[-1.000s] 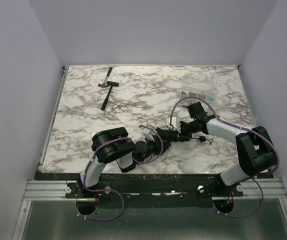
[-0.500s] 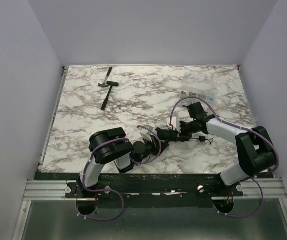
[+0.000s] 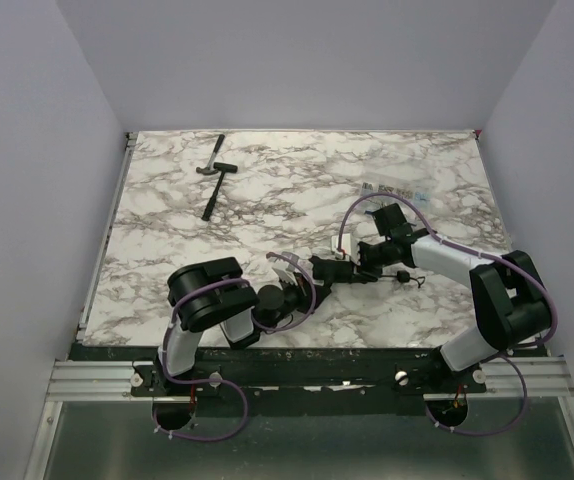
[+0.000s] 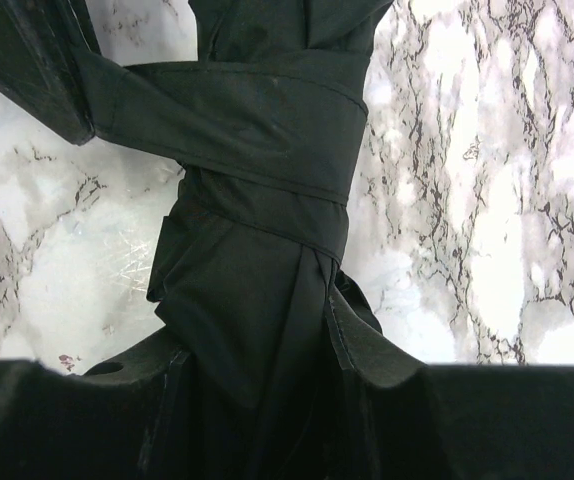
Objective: Put away the umbrella
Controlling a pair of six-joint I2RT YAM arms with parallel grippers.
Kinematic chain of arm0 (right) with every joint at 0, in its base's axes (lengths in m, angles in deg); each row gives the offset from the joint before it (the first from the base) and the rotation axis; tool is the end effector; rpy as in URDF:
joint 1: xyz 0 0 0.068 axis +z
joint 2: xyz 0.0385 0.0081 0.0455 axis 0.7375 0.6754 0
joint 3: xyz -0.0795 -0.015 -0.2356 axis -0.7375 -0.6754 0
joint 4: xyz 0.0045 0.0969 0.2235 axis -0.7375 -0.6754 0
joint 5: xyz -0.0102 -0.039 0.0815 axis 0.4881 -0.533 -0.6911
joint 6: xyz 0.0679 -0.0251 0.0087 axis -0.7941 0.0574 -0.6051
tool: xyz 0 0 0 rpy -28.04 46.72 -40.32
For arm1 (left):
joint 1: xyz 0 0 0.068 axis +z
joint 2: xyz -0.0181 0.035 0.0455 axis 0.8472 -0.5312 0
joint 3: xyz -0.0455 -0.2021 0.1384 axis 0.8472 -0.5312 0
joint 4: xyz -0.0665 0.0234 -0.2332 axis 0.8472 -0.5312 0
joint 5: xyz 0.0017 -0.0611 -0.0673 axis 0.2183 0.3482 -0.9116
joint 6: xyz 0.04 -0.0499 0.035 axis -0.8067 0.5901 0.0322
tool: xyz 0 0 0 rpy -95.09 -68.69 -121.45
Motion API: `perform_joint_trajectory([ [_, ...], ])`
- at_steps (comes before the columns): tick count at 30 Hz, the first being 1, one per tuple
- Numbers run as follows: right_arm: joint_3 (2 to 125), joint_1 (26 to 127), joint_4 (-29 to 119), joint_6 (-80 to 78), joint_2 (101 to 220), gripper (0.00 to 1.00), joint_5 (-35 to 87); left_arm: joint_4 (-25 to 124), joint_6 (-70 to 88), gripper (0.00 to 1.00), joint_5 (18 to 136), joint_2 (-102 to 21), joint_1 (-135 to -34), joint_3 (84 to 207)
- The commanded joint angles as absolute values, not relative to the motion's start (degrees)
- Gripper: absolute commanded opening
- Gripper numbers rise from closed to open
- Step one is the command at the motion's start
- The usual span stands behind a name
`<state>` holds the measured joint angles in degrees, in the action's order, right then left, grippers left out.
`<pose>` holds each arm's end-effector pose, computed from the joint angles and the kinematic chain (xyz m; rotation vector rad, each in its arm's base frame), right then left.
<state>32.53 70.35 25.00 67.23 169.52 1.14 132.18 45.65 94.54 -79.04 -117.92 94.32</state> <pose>0.2393 0.1356 0.1218 -1.8045 1.7658 0.5036 0.1571 -0.2531 0.0832 0.0587 1.8857 -1.2356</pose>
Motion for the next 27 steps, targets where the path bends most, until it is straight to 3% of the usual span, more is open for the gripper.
perform_joint_trajectory([
  [1,29.24,70.72,19.41,66.97,174.88,0.01,8.75,130.87,43.81,0.00,94.23,-75.93,-118.12,91.73],
  [18,29.52,70.89,19.48,66.35,175.68,0.01,9.69,94.33,36.56,0.00,101.23,-65.95,-121.89,100.10],
  [27,29.53,70.89,19.36,66.34,175.79,0.01,9.79,87.47,39.16,0.00,104.03,-67.30,-121.98,102.74],
])
